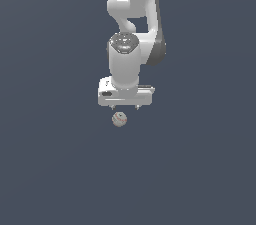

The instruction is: Pick up the object and move it to a goal position.

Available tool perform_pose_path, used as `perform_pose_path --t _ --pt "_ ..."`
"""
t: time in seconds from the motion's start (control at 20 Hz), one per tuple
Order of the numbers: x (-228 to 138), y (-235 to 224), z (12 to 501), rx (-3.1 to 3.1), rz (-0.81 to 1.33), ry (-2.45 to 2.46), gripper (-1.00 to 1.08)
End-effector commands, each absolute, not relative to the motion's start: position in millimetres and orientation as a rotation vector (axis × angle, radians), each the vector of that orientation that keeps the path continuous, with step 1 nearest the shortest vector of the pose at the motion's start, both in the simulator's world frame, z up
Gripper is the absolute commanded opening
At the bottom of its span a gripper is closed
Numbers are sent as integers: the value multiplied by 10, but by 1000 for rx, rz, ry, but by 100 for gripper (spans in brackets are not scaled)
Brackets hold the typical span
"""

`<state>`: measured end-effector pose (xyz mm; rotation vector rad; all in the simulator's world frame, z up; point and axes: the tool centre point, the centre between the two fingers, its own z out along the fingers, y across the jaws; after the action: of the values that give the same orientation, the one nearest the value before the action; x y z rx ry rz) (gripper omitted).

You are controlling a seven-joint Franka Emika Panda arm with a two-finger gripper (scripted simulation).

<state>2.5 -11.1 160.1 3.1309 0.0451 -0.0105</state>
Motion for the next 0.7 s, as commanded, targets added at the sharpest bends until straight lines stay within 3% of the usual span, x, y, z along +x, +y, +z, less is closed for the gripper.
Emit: perform_pose_path --t 0.0,0.65 --pt "25 -111 1601 3131 -11 45 100" --pt "185 -146 1824 3119 81 104 100"
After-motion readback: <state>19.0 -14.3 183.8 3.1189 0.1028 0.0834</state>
